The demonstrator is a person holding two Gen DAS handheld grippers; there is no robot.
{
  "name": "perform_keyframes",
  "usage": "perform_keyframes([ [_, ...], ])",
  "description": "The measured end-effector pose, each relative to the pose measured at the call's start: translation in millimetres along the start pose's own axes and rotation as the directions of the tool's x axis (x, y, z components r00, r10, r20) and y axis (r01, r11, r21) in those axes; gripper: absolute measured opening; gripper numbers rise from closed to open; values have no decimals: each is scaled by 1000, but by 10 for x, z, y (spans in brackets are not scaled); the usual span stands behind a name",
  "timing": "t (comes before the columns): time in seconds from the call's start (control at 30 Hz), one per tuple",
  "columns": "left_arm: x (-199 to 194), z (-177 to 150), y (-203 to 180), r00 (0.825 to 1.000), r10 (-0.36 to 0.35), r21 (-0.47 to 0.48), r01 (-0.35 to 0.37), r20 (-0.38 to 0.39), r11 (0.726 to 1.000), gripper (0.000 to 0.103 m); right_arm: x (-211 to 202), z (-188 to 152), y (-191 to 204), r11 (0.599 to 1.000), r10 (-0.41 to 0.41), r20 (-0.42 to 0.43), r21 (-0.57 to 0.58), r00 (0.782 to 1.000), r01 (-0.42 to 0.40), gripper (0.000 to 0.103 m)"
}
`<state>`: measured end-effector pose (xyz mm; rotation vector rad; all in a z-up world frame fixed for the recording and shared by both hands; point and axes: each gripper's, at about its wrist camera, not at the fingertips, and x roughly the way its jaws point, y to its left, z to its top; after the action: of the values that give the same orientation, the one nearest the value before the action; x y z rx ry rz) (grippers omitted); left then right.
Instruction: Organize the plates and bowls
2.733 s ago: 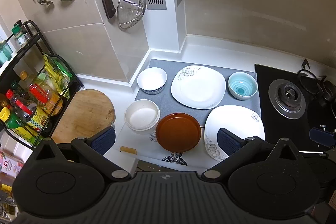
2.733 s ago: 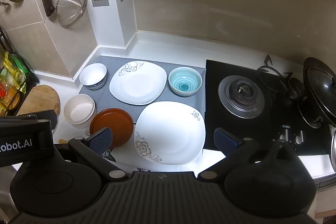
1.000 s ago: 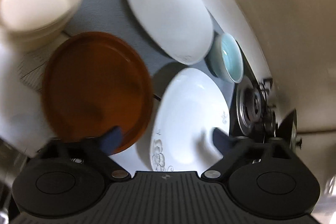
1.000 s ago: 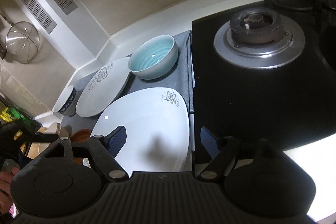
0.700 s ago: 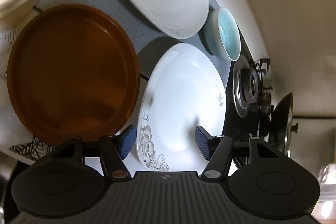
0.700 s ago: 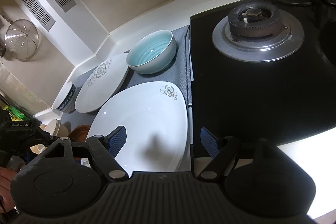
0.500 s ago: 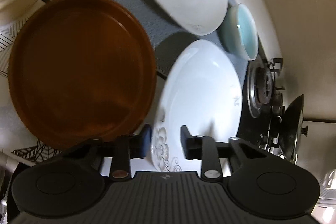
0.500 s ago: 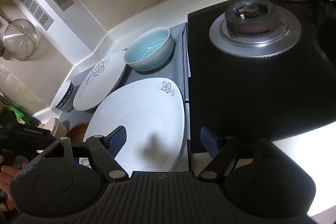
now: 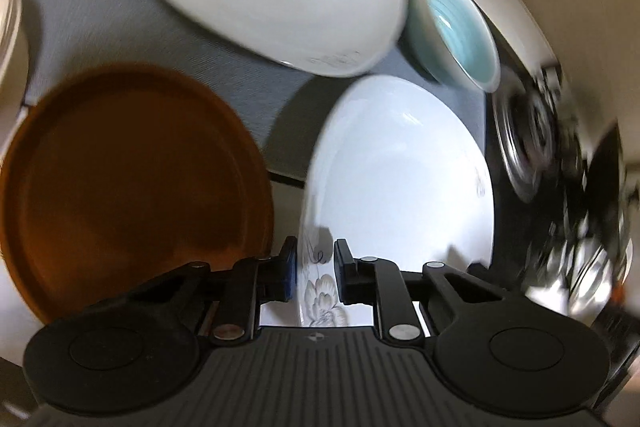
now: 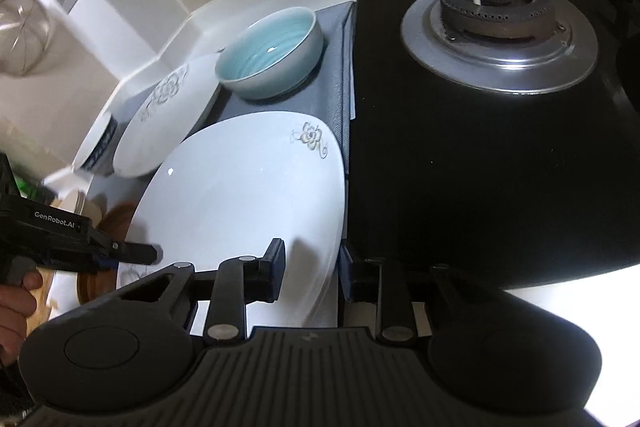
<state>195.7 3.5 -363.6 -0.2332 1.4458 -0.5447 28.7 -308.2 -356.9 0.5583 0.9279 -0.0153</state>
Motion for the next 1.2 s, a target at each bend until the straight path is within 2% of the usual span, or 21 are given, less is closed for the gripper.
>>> perform_keyframes([
  [0.1, 48, -32, -45, 999, 30, 63, -29, -20, 998, 20, -40, -31, -92, 999, 41, -23, 25, 999, -41, 31],
  [0.17, 57, -14, -18, 999, 27, 52, -26, -22, 998, 21, -29, -34, -156, 996, 74, -39, 57, 996, -72, 31],
  [0.33, 111, 84, -129, 996, 60, 96, -54, -61, 994, 23, 40, 24, -118, 997, 64, -51, 39, 997, -62, 37],
  [0.43, 137, 84, -304, 991, 133, 137, -127, -34, 982, 27, 61, 75, -93, 999, 40, -46, 38, 998, -38, 31],
  [0.53, 18, -22, -466, 978, 206, 212, -206, 23, 955, 29, -10, 70, -42, 999, 30, -39, 18, 999, -30, 30],
  [0.67, -69, -71, -562, 979, 198, 252, -201, 37, 947, 28, -152, 40, -71, 999, 30, -29, 27, 999, -29, 30],
  [0.87, 120, -85, -603, 976, 219, 245, -212, -1, 946, 29, -118, 6, -159, 997, 21, -52, 72, 998, -17, 34],
  [1.0, 143, -103, -574, 975, 221, 237, -214, -1, 947, 29, -117, -37, -136, 998, 12, -31, 66, 999, -10, 33],
  [1.1, 139, -106, -631, 971, 239, 254, -234, 9, 938, 29, -134, -53, -118, 998, 2, -23, 57, 1000, 0, 30],
  [1.2, 89, -123, -659, 969, 248, 250, -244, 13, 937, 29, -186, -46, -44, 1000, -14, -22, 8, 1000, 14, 30],
])
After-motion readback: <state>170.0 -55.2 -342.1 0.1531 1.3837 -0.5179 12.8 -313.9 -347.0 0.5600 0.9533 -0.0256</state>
